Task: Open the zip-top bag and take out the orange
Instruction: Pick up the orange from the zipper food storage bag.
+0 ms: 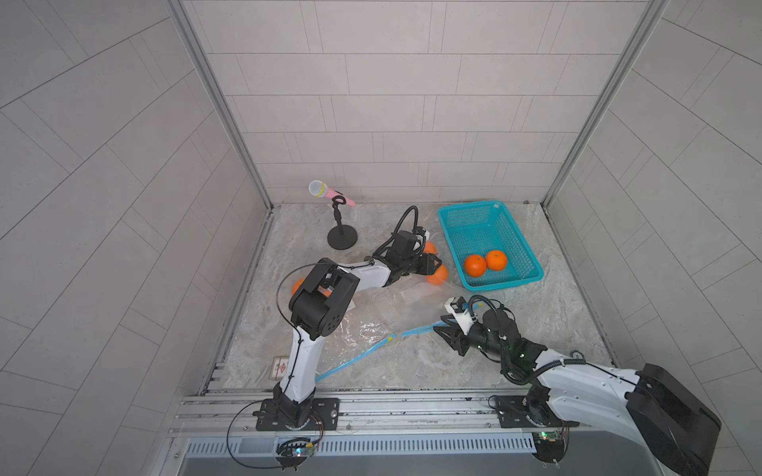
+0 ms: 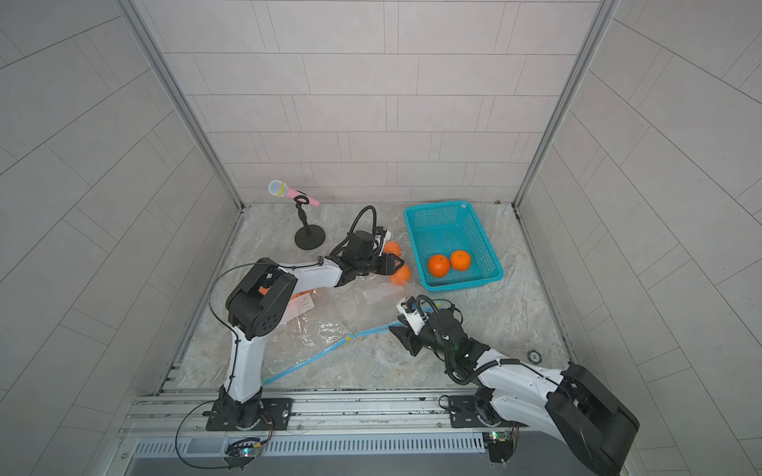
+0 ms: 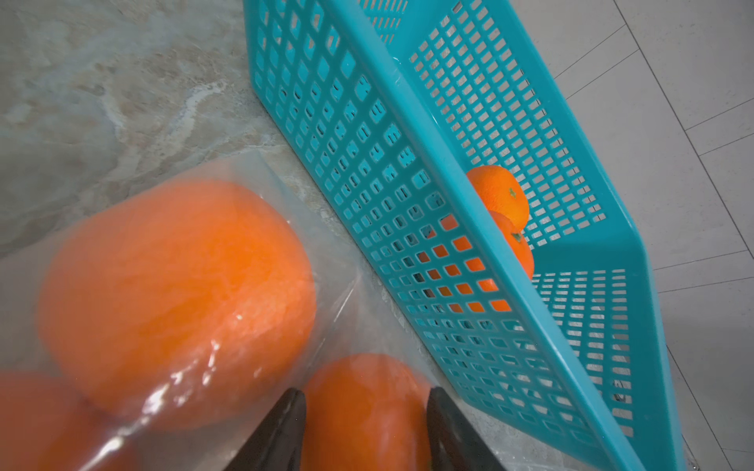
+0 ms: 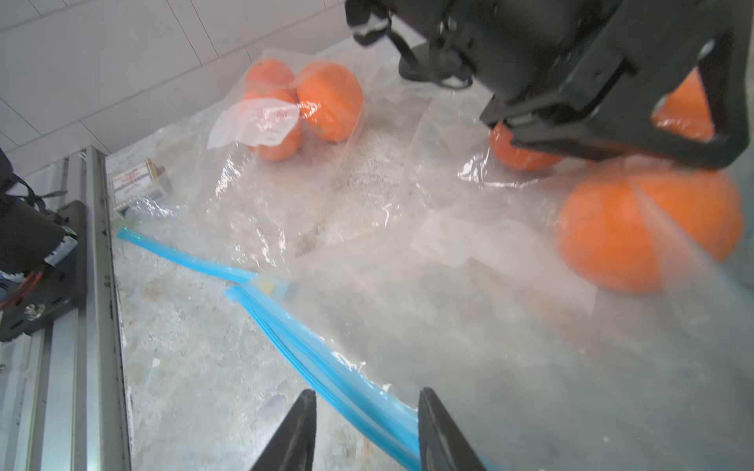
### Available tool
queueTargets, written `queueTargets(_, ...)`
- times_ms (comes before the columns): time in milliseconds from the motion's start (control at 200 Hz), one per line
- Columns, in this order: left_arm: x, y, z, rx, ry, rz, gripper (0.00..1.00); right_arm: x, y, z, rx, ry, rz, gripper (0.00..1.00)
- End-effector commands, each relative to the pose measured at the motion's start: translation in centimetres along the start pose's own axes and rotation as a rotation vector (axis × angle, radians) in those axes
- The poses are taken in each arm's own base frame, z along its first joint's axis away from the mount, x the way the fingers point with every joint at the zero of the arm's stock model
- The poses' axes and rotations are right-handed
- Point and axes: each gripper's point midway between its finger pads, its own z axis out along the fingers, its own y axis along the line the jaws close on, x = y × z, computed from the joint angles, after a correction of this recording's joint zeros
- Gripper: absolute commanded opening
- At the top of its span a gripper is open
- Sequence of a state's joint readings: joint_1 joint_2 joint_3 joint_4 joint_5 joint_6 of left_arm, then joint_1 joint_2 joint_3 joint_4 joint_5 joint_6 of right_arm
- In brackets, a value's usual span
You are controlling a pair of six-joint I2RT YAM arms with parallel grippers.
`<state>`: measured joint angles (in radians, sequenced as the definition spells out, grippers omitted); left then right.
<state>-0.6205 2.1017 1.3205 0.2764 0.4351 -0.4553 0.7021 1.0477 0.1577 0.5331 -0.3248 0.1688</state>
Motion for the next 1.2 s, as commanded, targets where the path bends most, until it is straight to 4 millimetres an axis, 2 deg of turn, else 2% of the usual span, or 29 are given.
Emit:
queueTargets(0,3.5,2.4,-0.2,-0.097,0.091,-0.017,0.53,-1.0,-0.4,0.4,0.026,-0.039,-0.037,0.42)
queueTargets(80,3.8,2.4,-0.4,-0.097,0.09,-0.017,0.53,-1.2,-1.0,0.9,0.052,-0.042,-0.044,0.42)
queueTargets(160,4.1,2.7,-0.6,-0.114,0.093,-0.018,0.53,-1.7,-0.1,1.1,0.004,-0.075,-0.033,0.41)
queueTargets(275,4.0,3.0,-0.7,-0.123,0.089,-0.024,0.53,-2.3,1.1,0.0,-0.048,-0.152,0.026,0.41)
queueTargets(410,3.9,3.0,-0.6,-0.126,0.094,-0.027,0.53,-0.1,2.8,-0.6,-0.025,-0.034,0.005,0.43)
queueTargets(480,3.8,3.0,-0.7,-0.131,0.091,-0.023,0.53,0.1,3.1,-0.9,0.002,-0.007,-0.033,0.44)
queueTargets(640,3.8,3.1,-1.1,-0.144,0.083,-0.027,0.53,0.5,2.1,-0.9,0.055,-0.018,-0.026,0.44)
queueTargets(851,3.7,2.9,-1.5,-0.141,0.083,-0.026,0.53,-0.3,2.5,0.4,0.035,-0.034,-0.059,0.43)
queueTargets(1081,4.4,3.0,-1.4,-0.133,0.096,-0.038,0.53,-0.9,0.3,0.7,0.095,-0.061,-0.022,0.44)
queueTargets(1196,4.8,2.8,-1.8,-0.126,0.092,-0.043,0.51,-1.5,-0.1,0.5,0.086,-0.062,0.005,0.44)
